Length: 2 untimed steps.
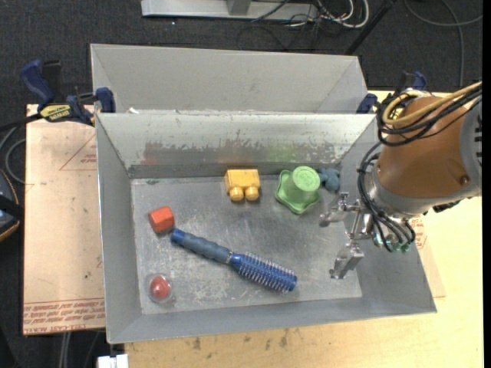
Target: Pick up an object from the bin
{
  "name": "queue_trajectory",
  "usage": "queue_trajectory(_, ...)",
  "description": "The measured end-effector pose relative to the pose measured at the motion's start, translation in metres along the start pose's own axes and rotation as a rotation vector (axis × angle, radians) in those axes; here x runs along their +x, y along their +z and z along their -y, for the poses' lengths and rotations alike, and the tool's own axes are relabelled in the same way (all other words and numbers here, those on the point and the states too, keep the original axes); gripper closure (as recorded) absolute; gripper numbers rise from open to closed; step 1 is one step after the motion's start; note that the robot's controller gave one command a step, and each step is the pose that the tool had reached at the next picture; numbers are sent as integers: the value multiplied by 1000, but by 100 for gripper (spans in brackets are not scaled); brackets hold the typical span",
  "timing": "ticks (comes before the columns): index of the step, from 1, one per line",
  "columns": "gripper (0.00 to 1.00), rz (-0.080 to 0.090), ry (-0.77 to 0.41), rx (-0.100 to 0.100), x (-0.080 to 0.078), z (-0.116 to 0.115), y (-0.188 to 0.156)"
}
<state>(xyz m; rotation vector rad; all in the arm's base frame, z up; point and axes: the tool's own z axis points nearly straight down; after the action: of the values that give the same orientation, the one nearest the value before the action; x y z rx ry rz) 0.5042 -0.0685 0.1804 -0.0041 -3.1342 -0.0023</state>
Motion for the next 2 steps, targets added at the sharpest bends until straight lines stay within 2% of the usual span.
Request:
queue_trajectory(1,0,21,-383,2,17,-85,92)
queue_trajectory(2,100,9,-384,2,20,-84,94)
